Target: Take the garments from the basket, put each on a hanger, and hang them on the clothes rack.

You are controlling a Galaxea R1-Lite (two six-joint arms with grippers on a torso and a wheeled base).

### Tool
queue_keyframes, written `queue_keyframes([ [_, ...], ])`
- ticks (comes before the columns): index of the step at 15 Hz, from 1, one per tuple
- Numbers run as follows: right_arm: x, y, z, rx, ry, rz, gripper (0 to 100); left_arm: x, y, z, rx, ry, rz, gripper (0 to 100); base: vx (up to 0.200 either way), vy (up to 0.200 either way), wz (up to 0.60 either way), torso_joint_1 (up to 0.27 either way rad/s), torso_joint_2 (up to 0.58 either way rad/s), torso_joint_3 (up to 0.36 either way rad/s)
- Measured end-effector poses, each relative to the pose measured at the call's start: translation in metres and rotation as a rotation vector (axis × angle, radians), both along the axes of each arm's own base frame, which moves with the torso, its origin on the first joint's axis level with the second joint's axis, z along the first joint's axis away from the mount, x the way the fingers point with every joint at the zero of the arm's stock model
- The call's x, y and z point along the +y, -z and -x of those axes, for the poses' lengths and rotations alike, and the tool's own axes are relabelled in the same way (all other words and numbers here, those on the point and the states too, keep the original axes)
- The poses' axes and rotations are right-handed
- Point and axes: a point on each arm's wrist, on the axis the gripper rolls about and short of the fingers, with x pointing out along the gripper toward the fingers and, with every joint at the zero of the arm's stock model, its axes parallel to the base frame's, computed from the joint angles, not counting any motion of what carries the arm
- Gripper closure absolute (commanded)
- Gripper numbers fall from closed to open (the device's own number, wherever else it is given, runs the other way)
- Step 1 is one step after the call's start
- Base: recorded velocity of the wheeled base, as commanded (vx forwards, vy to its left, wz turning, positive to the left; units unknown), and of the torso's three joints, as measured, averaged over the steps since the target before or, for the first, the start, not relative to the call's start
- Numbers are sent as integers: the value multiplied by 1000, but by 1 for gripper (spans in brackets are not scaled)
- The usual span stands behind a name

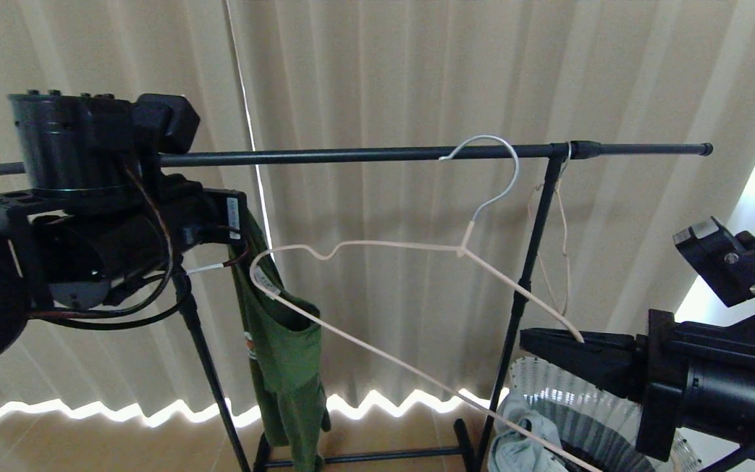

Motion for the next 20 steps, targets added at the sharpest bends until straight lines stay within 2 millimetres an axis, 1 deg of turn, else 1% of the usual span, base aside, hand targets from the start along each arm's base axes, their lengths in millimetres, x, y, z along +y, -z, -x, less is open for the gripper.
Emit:
queue_keyframes([
  [2,8,-3,-7,-17,-2,-12,100,-6,5,-6,15,4,-8,100,0,0,0,0,0,0],
  [5,16,-4,-16,-30,12,-17,100,-9,9,-10,28,7,-20,100,0,0,0,0,0,0],
  [9,27,-2,-31,-34,86,9,100,-8,11,-12,30,-28,-31,100,0,0,0,0,0,0],
  [14,40,-3,-45,-33,83,10,100,-8,13,-12,37,-31,-35,100,0,0,0,0,0,0],
  [16,47,-2,-43,-26,59,15,100,-8,13,-12,36,-33,-35,100,0,0,0,0,0,0],
  [20,59,4,-30,-11,-7,28,100,-4,11,-17,28,-76,-37,100,0,0,0,0,0,0],
])
